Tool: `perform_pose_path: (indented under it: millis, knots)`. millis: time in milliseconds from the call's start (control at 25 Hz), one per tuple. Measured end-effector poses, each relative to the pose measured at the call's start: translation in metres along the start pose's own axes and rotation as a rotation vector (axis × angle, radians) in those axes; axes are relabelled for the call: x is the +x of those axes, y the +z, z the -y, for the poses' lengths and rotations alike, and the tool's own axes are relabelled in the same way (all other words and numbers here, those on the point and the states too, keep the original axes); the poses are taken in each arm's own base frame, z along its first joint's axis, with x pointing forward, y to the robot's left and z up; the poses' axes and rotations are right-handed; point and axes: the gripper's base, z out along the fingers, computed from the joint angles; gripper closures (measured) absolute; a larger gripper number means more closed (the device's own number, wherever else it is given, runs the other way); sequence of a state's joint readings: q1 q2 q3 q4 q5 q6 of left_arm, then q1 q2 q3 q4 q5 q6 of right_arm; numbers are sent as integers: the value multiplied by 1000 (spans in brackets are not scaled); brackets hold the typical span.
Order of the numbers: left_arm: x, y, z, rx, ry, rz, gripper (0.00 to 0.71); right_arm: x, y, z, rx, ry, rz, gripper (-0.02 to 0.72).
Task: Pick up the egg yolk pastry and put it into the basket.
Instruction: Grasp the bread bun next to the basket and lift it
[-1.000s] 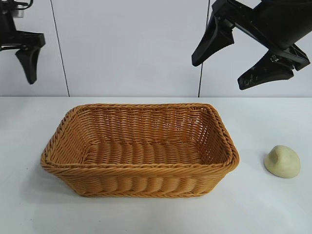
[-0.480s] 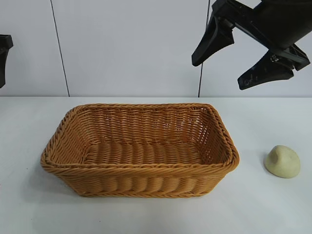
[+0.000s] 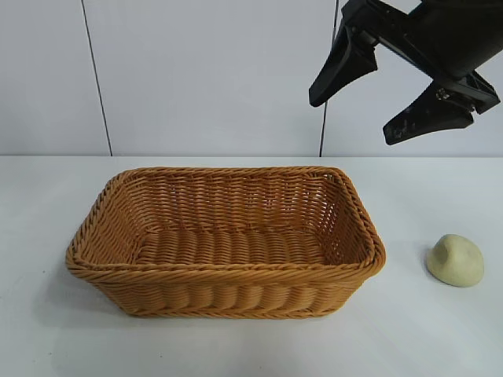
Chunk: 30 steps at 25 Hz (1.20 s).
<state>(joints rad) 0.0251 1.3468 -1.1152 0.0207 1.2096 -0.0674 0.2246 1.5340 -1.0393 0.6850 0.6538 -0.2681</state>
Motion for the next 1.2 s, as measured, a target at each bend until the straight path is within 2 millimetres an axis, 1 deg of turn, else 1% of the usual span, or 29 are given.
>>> perform_pose_path:
  millis: [120,240,360,520,560,640,840,1200]
  knots:
    - [42,-12,-3,2,0,40,70,0,0,0,0,0,0,12]
    - [82,-13,-5,5,-1,66,70,0,0,0,0,0,0,12]
    - [118,-5,-7,10,-1,133,70,0,0,0,0,0,0,12]
    - [158,6,-9,19,0,269,70,0,0,0,0,0,0,12]
    - [167,7,-10,21,-1,301,70,0,0,0,0,0,0,12]
    - [180,5,-10,26,-2,360,70,0,0,0,0,0,0,12]
    - [207,-12,-12,37,-6,565,70,0,0,0,0,0,0,12]
    - [246,-26,-15,56,-10,837,70,0,0,0,-1,0,-5,12]
